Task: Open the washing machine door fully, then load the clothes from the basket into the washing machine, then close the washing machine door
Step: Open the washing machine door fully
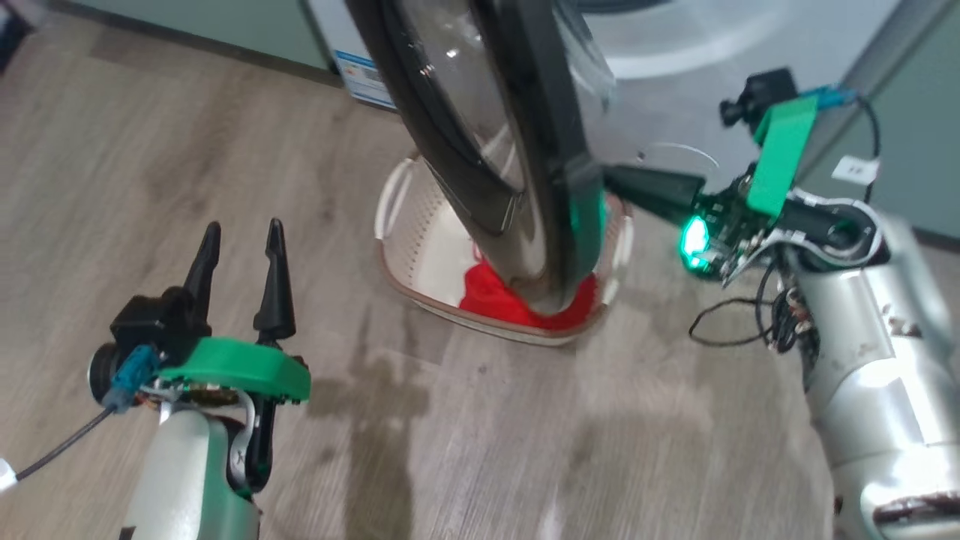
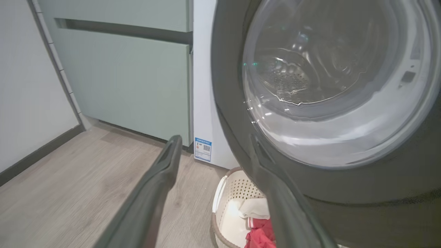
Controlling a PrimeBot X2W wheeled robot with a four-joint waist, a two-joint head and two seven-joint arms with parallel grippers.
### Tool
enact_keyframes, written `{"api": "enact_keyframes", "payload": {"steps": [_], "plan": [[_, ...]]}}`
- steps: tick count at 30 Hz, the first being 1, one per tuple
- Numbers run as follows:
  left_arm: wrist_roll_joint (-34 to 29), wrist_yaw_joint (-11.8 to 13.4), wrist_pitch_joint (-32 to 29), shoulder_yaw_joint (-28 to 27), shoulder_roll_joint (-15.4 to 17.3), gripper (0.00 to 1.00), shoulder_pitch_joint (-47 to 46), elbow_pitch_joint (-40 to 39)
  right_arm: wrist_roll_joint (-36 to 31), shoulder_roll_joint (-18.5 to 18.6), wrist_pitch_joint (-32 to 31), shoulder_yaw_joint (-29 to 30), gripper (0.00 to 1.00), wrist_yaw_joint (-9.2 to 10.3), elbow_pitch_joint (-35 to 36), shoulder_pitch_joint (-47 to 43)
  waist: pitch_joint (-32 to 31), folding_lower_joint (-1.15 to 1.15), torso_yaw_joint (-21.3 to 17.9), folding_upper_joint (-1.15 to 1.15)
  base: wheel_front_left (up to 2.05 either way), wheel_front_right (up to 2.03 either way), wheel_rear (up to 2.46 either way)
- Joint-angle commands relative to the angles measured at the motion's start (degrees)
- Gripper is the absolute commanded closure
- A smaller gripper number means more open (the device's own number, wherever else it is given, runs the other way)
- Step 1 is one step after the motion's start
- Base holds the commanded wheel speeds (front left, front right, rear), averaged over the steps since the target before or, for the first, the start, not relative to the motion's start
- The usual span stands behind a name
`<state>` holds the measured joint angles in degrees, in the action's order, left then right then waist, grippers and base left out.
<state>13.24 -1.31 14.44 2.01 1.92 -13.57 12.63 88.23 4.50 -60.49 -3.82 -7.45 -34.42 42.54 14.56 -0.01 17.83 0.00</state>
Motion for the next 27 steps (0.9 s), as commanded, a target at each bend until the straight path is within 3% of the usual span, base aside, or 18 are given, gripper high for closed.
{"api": "enact_keyframes", "payload": {"steps": [1, 14, 21, 27], "plan": [[0.37, 0.26, 0.56, -1.54, 0.96, 0.0, -0.37, -1.5, 0.75, -1.59, -0.07, -1.16, 1.0, -0.03, 2.41, 0.63, -1.19, 0.01, 1.6, 0.0, 0.0, 0.0, 0.0], [1.78, 1.47, 0.56, -0.68, 0.96, 0.0, 1.98, -1.19, 9.77, -1.61, 5.29, -10.7, 1.0, -0.03, 3.46, -4.1, -3.72, 0.01, 8.33, 0.0, 0.0, 0.0, 0.0], [2.28, 1.96, 0.56, -0.22, 0.96, 0.0, 2.27, -1.44, 11.96, -1.62, 7.88, -14.28, 1.0, -0.03, 2.9, -4.15, -3.89, 0.01, 9.52, 0.0, 0.0, 0.0, 0.0], [2.55, 2.24, 0.56, -0.09, 0.96, 0.0, 2.67, -1.53, 13.96, -0.79, 10.99, -13.69, 1.0, -0.03, 3.61, -6.2, -4.43, 0.01, 9.31, 0.0, 0.0, 0.0, 0.0]]}}
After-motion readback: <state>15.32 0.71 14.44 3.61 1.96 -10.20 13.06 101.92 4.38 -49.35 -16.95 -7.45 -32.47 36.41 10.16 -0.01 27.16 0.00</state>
